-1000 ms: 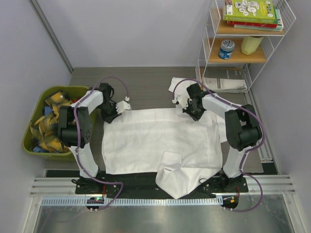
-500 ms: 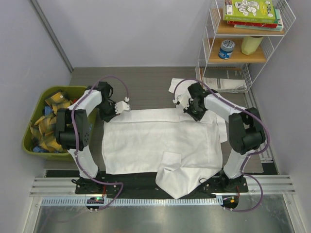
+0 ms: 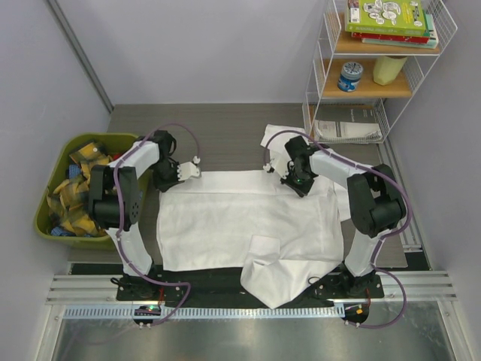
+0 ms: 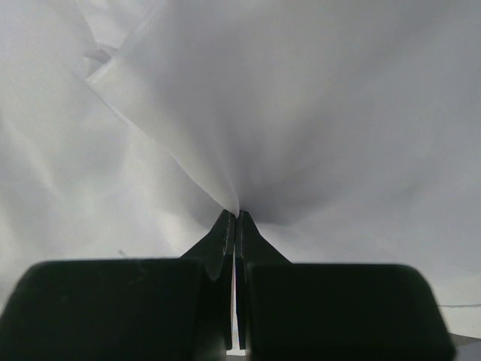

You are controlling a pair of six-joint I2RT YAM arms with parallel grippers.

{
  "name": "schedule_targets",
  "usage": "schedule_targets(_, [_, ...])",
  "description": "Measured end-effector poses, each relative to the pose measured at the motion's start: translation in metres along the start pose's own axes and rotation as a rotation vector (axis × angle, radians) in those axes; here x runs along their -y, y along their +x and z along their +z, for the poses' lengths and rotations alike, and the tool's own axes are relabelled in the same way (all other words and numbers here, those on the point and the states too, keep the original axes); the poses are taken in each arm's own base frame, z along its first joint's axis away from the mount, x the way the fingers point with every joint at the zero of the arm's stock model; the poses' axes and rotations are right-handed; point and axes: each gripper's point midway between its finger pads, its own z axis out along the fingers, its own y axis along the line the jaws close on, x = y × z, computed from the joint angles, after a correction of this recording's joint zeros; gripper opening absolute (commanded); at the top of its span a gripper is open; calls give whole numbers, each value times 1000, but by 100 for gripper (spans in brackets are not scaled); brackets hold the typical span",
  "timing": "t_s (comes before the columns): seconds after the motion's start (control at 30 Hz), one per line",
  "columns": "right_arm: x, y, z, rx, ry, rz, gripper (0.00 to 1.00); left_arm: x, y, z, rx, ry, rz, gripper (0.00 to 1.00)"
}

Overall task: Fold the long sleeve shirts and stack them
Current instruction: Fold the shirt

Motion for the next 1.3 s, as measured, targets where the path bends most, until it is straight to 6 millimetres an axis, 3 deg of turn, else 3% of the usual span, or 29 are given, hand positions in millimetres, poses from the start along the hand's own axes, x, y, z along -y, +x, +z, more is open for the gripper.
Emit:
schedule_targets(0.07, [1,0,0,-3,4,-3,27,4,2,3,-5,10,-2,29])
schedule_targets(0.1, [1,1,0,-6,6,-4,40,4,3,4,-9,12,-4,34])
schedule_targets(0.17, [1,3,-2,-15,2,-2,50,6,2,4,-6,14,-23,46])
schedule_targets(0.27, [2,0,-11,-12,-11,13,50,7,-4,-1,29,9,-64,52])
schedule_targets(0.37, [10,-17,-25,38,-1,34,45,3,-20,-18,107,-32,-123,51])
schedule_targets(0.5, [31,-41,-44,108,47,76,46,-13,-43,-40,183,-103,-196,50])
schedule_targets(0.6, [59,-64,-52,169,87,145,48,-25,-57,-44,237,-133,-252,57])
schedule_targets(0.67, [88,-80,-53,219,132,204,52,-28,-66,-44,281,-133,-292,61])
schedule_targets(0.87, [148,-119,-35,298,202,266,61,-40,-90,-50,411,-150,-394,80])
schedule_targets(0.9, [156,-128,-29,310,210,264,61,-43,-94,-52,432,-163,-403,93])
schedule_targets(0.93, [161,-134,-22,315,213,261,61,-46,-97,-55,455,-175,-415,94])
schedule_targets(1.13, [160,-142,18,287,171,246,62,-56,-111,-86,564,-258,-434,98])
schedule_targets(1.3, [154,-141,37,266,141,236,61,-58,-117,-101,605,-288,-422,98])
